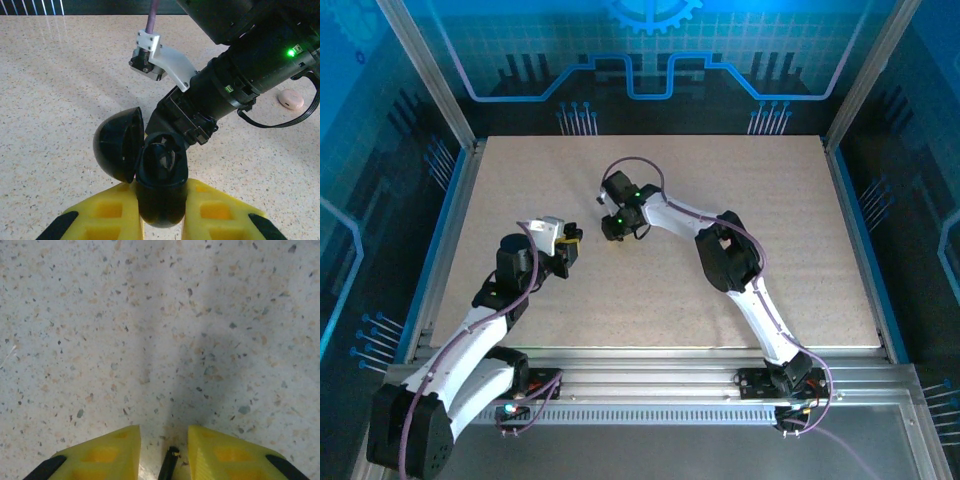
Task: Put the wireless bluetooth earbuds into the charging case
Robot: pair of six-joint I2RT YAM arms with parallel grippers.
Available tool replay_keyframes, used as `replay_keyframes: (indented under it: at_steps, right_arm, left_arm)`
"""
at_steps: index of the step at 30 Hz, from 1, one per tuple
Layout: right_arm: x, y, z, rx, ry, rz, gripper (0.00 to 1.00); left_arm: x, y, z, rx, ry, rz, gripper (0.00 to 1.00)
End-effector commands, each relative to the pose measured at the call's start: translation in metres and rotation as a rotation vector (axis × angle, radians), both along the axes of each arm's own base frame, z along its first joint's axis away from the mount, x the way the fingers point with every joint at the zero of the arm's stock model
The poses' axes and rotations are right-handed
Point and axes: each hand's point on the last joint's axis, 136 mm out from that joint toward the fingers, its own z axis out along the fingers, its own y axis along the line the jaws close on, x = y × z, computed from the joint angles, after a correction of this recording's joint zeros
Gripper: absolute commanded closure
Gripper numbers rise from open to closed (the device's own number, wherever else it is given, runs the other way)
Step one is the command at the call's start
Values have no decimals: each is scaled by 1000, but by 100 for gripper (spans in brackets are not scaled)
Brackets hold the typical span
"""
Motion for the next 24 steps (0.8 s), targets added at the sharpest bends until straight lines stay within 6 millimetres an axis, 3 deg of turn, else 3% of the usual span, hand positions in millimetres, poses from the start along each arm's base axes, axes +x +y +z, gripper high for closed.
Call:
replay_keyframes:
  at_steps: [1,6,12,24]
  right_arm:
    - [-9,-2,-21,-82,12,30,71]
    - [-18,-8,-27,-128,19,42,76]
    - [-34,-26,-21,-155,26,37,80]
    - [-92,-87,0,-209,71,-27,85]
  left_arm:
    - [5,4,17,-10,-39,19,96]
    - [4,5,17,-10,-40,21,97]
    - [4,5,16,-8,-37,21,96]
    - [4,4,16,-13,-39,16,96]
